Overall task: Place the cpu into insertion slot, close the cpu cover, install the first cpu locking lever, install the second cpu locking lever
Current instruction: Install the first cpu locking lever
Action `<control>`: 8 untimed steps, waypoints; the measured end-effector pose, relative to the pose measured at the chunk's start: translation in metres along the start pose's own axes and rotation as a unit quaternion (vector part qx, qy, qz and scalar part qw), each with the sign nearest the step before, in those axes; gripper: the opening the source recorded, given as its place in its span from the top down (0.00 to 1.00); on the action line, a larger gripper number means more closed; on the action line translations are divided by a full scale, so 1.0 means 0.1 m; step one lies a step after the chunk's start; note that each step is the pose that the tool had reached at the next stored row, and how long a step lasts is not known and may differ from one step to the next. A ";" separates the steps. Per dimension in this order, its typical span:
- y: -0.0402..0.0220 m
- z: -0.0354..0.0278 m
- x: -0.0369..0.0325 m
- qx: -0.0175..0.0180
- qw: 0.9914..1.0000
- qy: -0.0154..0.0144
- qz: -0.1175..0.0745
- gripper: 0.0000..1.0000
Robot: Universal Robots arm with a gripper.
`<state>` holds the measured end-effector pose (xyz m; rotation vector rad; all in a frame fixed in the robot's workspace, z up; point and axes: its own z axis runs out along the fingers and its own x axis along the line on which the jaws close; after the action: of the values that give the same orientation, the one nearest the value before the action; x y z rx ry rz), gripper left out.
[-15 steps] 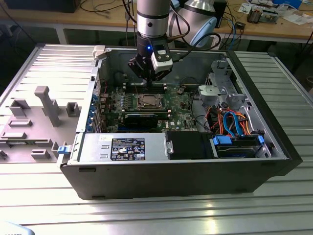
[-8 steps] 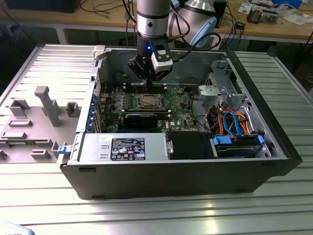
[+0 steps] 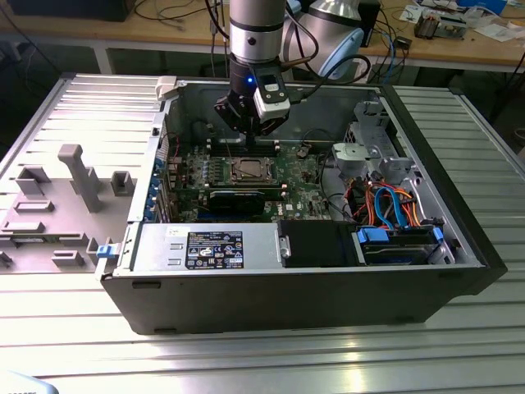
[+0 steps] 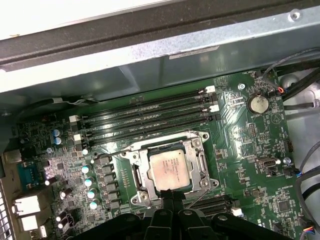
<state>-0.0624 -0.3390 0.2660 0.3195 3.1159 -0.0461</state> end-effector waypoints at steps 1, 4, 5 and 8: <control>0.000 0.000 0.000 0.000 1.000 0.000 0.000 0.89; 0.000 0.000 0.000 0.000 1.000 0.000 -0.001 0.89; 0.000 0.000 0.000 0.000 1.000 0.000 -0.001 0.89; 0.000 0.001 0.000 0.000 1.000 0.000 -0.002 0.89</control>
<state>-0.0624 -0.3390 0.2659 0.3147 3.1163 -0.0460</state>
